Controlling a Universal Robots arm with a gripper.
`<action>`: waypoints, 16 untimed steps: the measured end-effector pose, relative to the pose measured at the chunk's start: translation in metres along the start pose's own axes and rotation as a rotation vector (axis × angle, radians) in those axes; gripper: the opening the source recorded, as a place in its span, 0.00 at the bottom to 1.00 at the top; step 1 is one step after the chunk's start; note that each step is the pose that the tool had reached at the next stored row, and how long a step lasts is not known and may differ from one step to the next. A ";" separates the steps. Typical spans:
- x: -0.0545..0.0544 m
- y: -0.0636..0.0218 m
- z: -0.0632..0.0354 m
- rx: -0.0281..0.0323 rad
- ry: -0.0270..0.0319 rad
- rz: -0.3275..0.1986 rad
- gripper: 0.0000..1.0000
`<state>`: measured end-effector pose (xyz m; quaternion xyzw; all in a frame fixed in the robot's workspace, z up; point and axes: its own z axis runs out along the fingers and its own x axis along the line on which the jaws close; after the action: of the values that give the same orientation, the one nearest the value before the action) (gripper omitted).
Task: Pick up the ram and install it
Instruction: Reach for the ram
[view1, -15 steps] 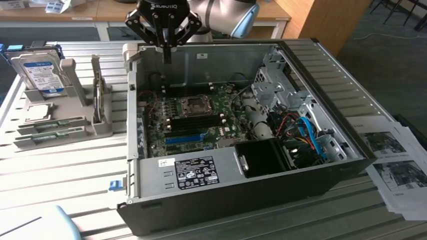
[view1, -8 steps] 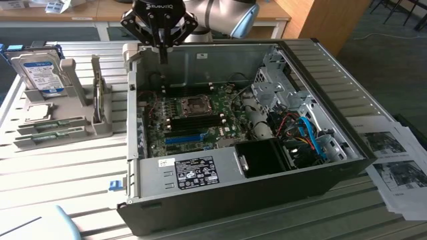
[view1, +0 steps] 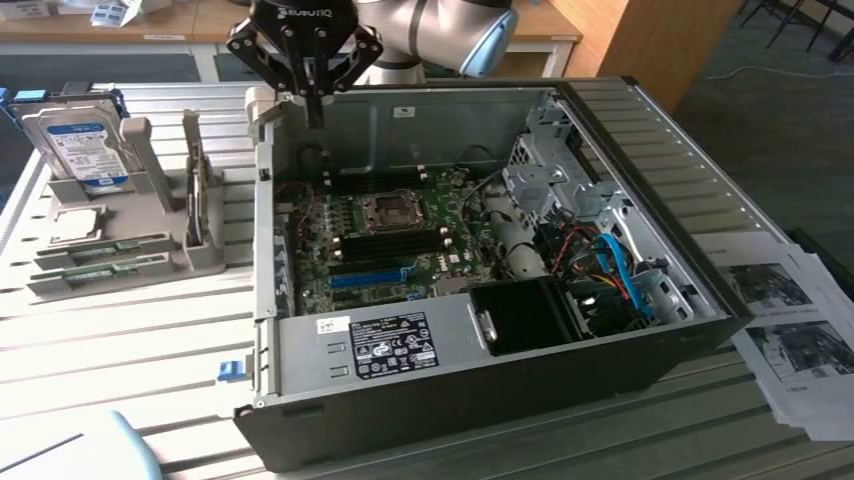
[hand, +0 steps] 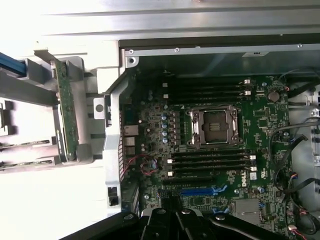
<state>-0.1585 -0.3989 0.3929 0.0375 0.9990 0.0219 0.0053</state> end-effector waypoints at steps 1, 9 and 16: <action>0.001 -0.0001 0.0000 0.0001 0.0007 0.000 0.10; 0.016 -0.0012 0.0000 0.0004 0.0042 0.000 0.10; 0.030 -0.0023 0.0001 0.0006 0.0077 0.000 0.10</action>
<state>-0.1885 -0.3989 0.3924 0.0376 0.9991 0.0217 0.0014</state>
